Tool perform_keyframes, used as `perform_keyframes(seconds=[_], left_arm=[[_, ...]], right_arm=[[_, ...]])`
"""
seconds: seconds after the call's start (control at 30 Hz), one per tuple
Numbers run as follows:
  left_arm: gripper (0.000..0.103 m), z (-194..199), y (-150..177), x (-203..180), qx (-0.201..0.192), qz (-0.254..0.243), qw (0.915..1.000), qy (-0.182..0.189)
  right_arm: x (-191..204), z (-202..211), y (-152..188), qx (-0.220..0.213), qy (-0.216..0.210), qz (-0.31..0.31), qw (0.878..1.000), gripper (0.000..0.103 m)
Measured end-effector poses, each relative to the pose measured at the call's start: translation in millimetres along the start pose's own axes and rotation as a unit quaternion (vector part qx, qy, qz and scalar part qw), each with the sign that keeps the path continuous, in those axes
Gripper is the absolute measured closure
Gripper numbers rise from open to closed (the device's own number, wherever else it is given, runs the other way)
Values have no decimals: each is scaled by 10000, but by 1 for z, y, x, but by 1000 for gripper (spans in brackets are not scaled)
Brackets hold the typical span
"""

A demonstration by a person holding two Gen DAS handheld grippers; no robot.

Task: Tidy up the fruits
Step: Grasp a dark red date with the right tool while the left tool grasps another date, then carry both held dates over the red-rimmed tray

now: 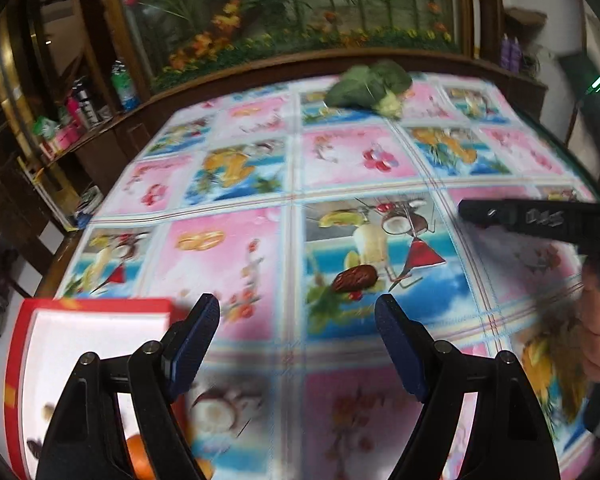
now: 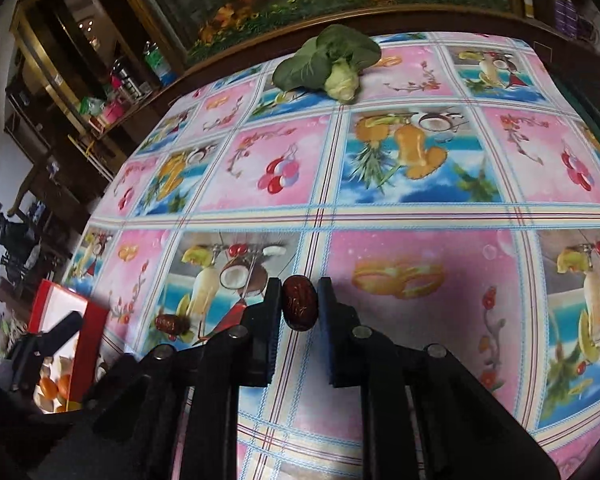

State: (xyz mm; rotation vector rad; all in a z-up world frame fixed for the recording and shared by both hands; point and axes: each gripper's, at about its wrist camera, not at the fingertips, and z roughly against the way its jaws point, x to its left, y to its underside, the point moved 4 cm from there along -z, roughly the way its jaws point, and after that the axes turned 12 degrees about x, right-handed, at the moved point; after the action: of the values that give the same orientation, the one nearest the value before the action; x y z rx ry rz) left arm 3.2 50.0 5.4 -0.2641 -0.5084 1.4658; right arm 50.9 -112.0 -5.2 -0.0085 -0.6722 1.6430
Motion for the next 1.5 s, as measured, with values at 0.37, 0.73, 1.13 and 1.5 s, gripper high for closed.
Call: perform_keyframes(seconds=[0.37, 0.73, 1.13, 1.5], left_arm=[[48, -34, -16, -19, 226, -91, 9983, 520], [72, -23, -4, -22, 164, -23, 9967, 796], [72, 57, 37, 24, -693, 445, 9966, 70], [72, 80, 77, 84, -901, 1069, 9893, -413]], right_arm=[[8, 1, -1, -17, -84, 6, 10000, 83], [23, 3, 5, -99, -56, 296, 9995, 83], [77, 8, 35, -328, -301, 1097, 9930, 83], [139, 8, 83, -353, -366, 2119, 9760, 83]])
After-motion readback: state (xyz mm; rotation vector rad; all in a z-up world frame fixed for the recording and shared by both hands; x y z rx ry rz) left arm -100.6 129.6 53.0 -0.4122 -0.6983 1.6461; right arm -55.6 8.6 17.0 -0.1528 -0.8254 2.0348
